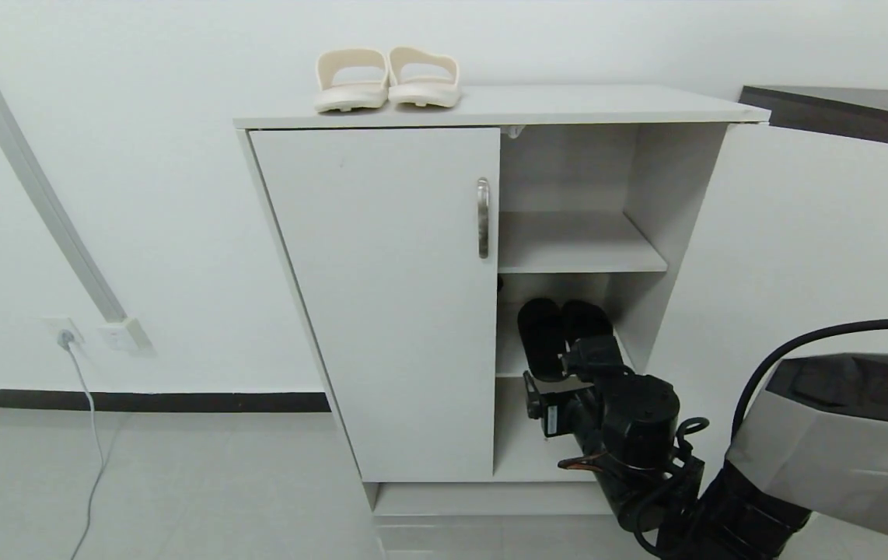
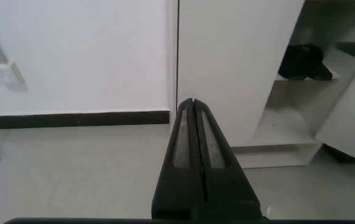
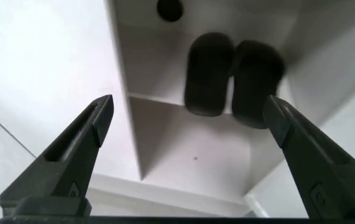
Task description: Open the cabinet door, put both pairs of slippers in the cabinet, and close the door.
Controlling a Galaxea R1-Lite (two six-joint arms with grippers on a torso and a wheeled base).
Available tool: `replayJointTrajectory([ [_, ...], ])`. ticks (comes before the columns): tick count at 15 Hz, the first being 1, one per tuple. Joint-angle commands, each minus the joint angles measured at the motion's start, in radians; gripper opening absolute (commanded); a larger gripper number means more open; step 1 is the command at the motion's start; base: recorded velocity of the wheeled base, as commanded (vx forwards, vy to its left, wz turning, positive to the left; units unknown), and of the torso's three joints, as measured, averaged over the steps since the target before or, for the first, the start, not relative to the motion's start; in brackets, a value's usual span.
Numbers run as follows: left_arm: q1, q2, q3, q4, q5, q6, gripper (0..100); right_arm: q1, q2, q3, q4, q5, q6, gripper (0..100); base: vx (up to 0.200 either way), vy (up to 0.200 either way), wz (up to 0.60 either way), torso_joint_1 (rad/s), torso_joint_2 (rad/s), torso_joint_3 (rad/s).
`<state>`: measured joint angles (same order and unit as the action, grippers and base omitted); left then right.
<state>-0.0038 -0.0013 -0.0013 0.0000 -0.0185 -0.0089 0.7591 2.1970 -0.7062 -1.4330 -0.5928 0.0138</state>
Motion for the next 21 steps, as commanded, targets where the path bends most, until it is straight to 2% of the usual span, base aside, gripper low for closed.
replayJointTrajectory([
  [1, 0.001, 0.001, 0.000, -0.002, 0.000, 0.000, 0, 0.003, 0.004, 0.001, -0.003, 0.001, 0.000, 100, 0.000, 0.200, 0.00, 0.007, 0.00, 0.002],
  [10, 0.001, 0.001, 0.001, -0.002, 0.000, 0.000, 0, 0.006, 0.004, 0.010, -0.020, 0.002, 0.000, 100, 0.000, 0.200, 0.00, 0.002, 0.00, 0.003],
  [14, 0.001, 0.001, 0.001, -0.002, 0.000, 0.000, 0, 0.000, 0.020, 0.028, -0.098, 0.011, -0.071, 100, 0.000, 0.000, 0.00, 0.000, 0.00, 0.000],
  [21, 0.001, 0.001, 0.000, -0.002, 0.000, 0.000, 0, -0.003, 0.026, 0.031, -0.103, 0.030, -0.071, 100, 0.000, 0.000, 0.00, 0.000, 0.00, 0.000],
])
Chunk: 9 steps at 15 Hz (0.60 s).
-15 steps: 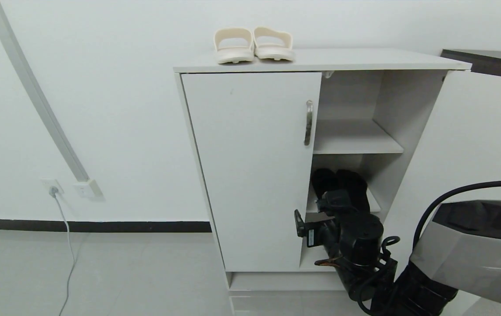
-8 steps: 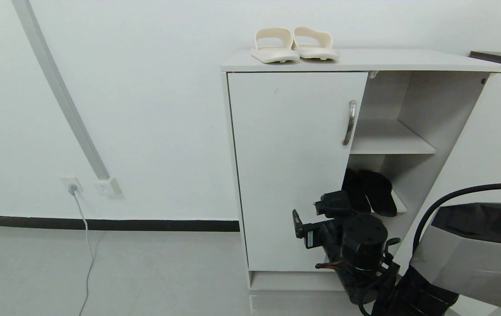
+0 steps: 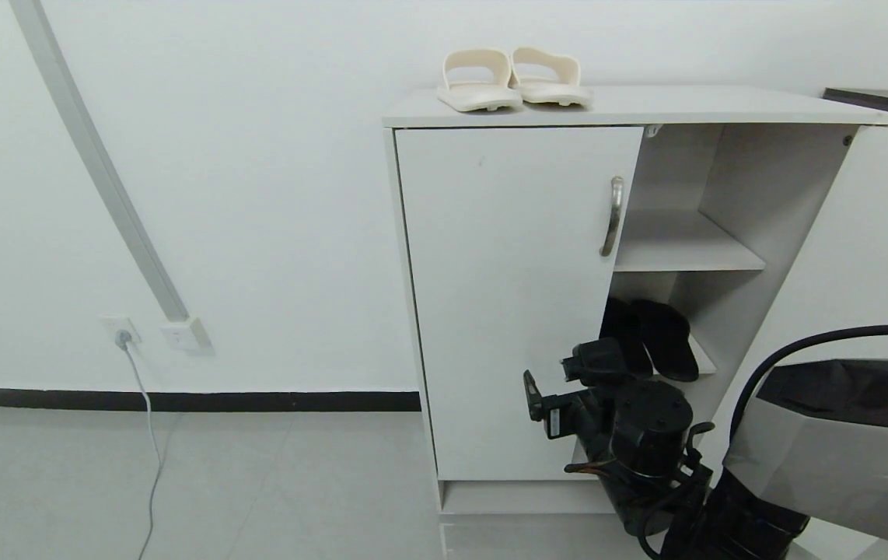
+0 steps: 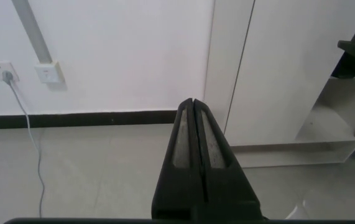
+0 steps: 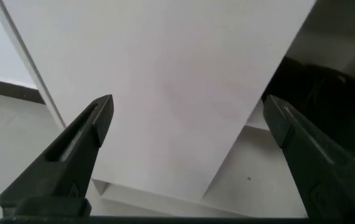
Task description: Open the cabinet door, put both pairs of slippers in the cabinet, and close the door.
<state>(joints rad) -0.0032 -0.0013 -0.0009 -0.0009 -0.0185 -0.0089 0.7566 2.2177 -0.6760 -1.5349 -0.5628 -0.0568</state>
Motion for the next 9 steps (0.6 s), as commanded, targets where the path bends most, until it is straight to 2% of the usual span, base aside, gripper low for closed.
replayJointTrajectory([
  [1, 0.000, 0.001, 0.001, 0.001, 0.000, 0.000, 0, 0.000, 0.005, -0.001, -0.001, 0.000, -0.001, 100, 0.000, 0.000, 0.00, 0.000, 0.00, 0.000],
  [7, 0.000, 0.001, 0.001, -0.001, 0.000, 0.000, 0, 0.000, 0.011, -0.002, -0.001, 0.000, -0.001, 100, 0.000, 0.000, 0.00, 0.000, 0.00, 0.000],
  [9, 0.000, 0.001, 0.001, -0.001, 0.000, 0.000, 0, 0.000, 0.011, -0.001, -0.001, -0.002, -0.001, 100, 0.000, 0.000, 0.00, 0.010, -0.17, -0.224],
])
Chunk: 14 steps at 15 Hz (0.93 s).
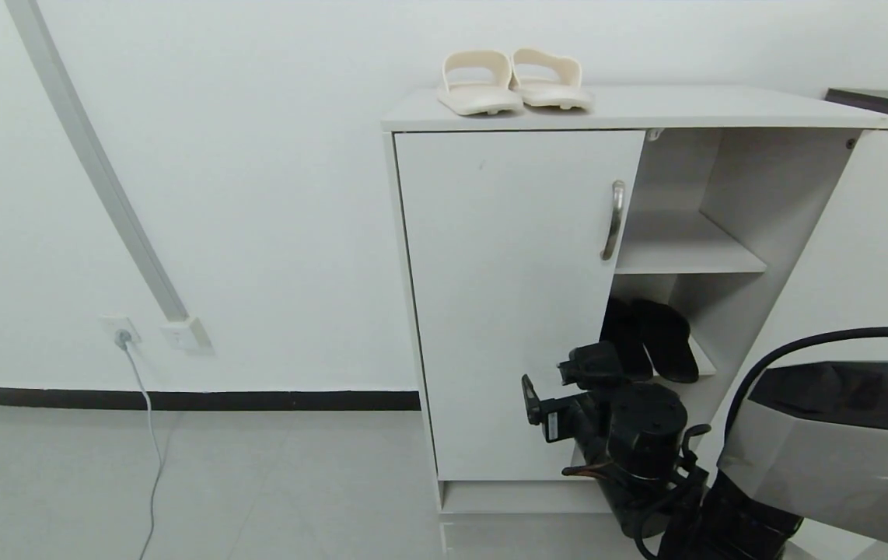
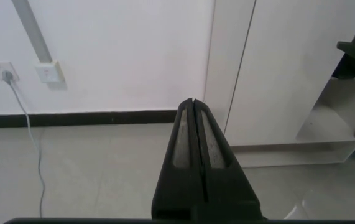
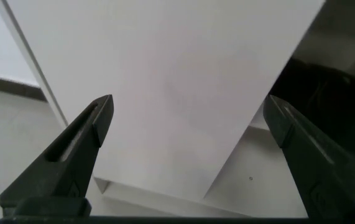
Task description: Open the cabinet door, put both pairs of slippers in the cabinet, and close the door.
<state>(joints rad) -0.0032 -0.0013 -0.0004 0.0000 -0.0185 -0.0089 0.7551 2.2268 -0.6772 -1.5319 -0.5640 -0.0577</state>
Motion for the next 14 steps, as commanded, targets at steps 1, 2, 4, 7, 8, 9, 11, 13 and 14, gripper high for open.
replayJointTrajectory([
  [1, 0.000, 0.001, -0.001, -0.002, 0.000, 0.000, 0, 0.003, 0.002, 0.001, -0.004, 0.001, -0.001, 100, 0.000, 0.000, 0.00, 0.041, -0.41, -0.339],
  [2, 0.000, 0.001, 0.000, -0.002, 0.000, 0.000, 0, 0.003, 0.002, 0.001, -0.004, 0.000, -0.001, 100, 0.000, 0.000, 0.00, 0.032, -0.46, -0.344],
  [4, 0.000, 0.001, -0.001, -0.002, 0.000, 0.000, 0, 0.003, 0.002, 0.002, -0.004, 0.000, -0.001, 100, 0.000, 0.000, 0.00, 0.059, -0.45, -0.361],
  [7, 0.000, 0.001, -0.001, -0.002, 0.000, 0.000, 0, 0.003, 0.002, 0.004, -0.004, 0.000, -0.001, 100, 0.000, 0.000, 0.00, 0.095, -0.45, -0.351],
  [8, 0.000, 0.001, -0.001, -0.002, 0.000, 0.000, 0, 0.003, 0.002, 0.004, -0.004, 0.000, -0.001, 100, 0.000, 0.000, 0.00, 0.115, -0.46, -0.330],
  [9, 0.000, 0.001, -0.001, -0.002, 0.000, 0.000, 0, 0.003, 0.002, 0.004, -0.004, 0.000, -0.001, 100, 0.000, 0.000, 0.00, 0.129, -0.46, -0.325],
  [11, 0.000, 0.001, -0.001, -0.002, 0.000, 0.000, 0, 0.003, 0.002, 0.004, -0.004, 0.000, -0.001, 100, 0.000, 0.000, 0.00, 0.139, -0.47, -0.334],
  [13, 0.000, 0.001, -0.001, -0.002, 0.000, 0.000, 0, 0.004, 0.002, 0.004, -0.004, 0.000, -0.001, 100, 0.000, 0.000, 0.00, 0.159, -0.47, -0.320],
  [14, 0.000, 0.001, 0.000, 0.000, 0.000, 0.000, 0, 0.004, 0.002, 0.004, -0.004, 0.000, -0.001, 100, 0.000, 0.000, 0.00, 0.168, -0.49, -0.310],
])
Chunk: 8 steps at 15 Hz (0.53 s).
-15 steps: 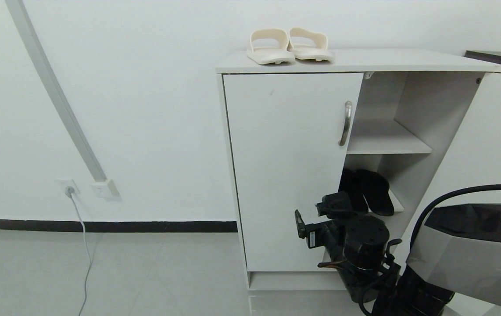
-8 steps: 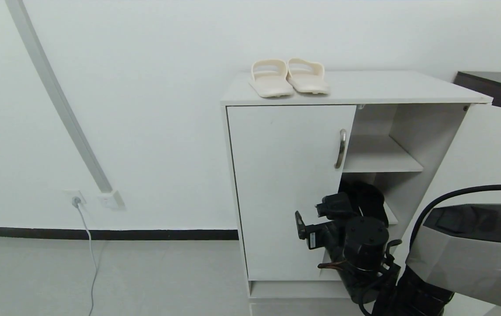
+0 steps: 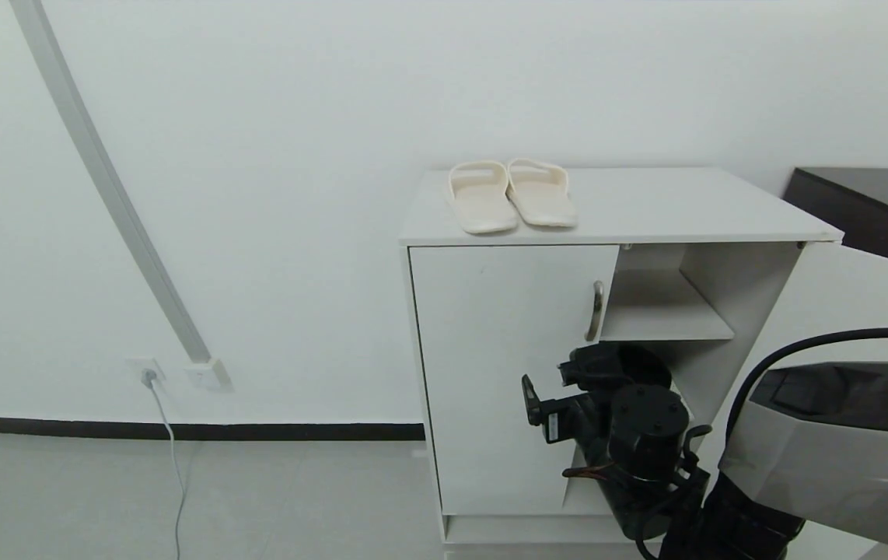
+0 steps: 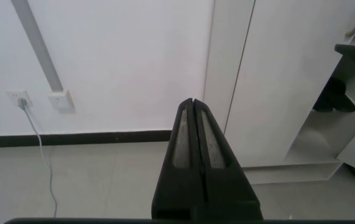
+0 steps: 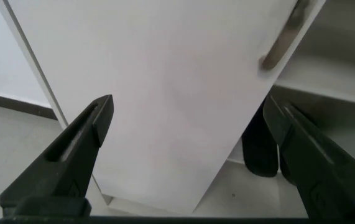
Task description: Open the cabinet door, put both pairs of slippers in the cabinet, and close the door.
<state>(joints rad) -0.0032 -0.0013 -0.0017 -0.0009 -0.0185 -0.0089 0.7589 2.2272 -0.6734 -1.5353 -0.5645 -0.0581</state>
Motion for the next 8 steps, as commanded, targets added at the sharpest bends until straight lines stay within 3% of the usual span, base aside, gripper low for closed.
replayJointTrajectory([
  [1, 0.000, 0.001, 0.000, -0.001, 0.000, 0.000, 0, 0.000, 0.002, 0.000, 0.000, 0.000, 0.000, 100, 0.000, 0.000, 0.00, 0.173, -0.49, -0.315],
  [8, 0.000, 0.001, 0.000, -0.001, 0.000, 0.000, 0, -0.001, 0.002, 0.000, -0.009, 0.000, -0.003, 100, 0.000, 0.000, 0.00, 0.200, -0.52, -0.318],
])
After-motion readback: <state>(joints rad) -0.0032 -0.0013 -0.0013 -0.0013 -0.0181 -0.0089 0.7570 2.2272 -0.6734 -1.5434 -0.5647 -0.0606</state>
